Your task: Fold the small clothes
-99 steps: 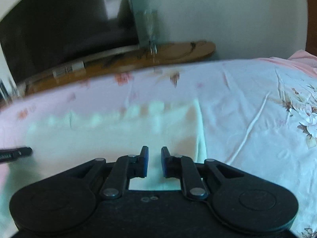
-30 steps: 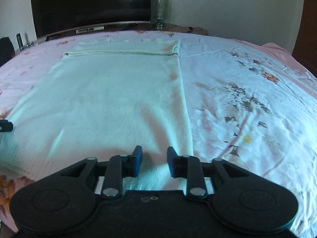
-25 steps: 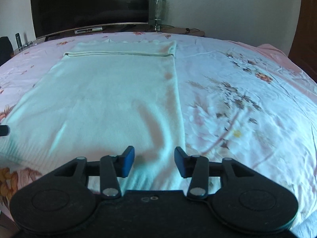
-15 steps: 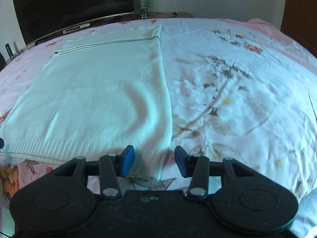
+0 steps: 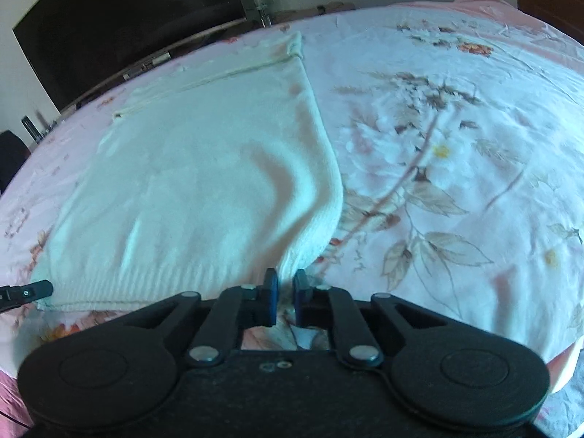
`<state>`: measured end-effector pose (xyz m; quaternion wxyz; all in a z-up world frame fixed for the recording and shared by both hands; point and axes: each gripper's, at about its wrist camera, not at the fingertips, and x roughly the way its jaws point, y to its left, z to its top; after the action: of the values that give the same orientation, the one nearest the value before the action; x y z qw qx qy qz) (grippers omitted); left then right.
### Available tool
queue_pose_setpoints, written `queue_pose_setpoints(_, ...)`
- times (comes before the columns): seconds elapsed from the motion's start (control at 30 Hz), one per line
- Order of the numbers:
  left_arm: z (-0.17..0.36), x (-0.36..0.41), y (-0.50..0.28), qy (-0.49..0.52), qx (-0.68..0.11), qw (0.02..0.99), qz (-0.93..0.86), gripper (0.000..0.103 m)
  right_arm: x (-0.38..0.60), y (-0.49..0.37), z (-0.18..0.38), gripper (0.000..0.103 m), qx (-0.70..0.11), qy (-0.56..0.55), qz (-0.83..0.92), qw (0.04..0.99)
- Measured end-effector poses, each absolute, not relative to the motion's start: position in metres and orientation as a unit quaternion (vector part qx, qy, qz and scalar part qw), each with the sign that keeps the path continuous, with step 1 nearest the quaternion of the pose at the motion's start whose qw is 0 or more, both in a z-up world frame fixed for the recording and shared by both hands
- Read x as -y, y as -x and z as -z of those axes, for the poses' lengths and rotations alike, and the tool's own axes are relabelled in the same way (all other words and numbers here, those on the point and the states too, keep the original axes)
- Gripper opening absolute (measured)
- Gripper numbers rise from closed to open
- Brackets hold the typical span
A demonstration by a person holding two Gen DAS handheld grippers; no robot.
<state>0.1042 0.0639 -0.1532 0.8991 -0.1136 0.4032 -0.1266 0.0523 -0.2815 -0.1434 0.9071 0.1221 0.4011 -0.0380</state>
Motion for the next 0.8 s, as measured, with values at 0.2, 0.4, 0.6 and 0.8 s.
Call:
queue_pose_setpoints(0.2, 0.119, -0.055, -0.123, 0.105, -0.341, 0.923, 0.142, 0.009, 0.283, -0.059, 0.116, 0.009, -0.347, -0.128, 0.030, 0.928)
queue_pose_setpoints(0.4, 0.087, -0.047, -0.181, 0.106, -0.291, 0.942, 0.130, 0.009, 0.299, -0.109, 0.084, 0.009, -0.295, -0.132, 0.018, 0.946)
queue_pose_setpoints(0.6, 0.086, -0.028, -0.259, 0.105, -0.283, 0.946, 0.118, 0.008, 0.307, -0.182, 0.073, 0.009, -0.270, -0.123, 0.013, 0.955)
queue_pose_setpoints(0.8, 0.093, -0.011, -0.342, 0.114, -0.279, 0.948, 0.100, 0.008, 0.320, -0.268, 0.075, 0.009, -0.258, -0.129, 0.009, 0.957)
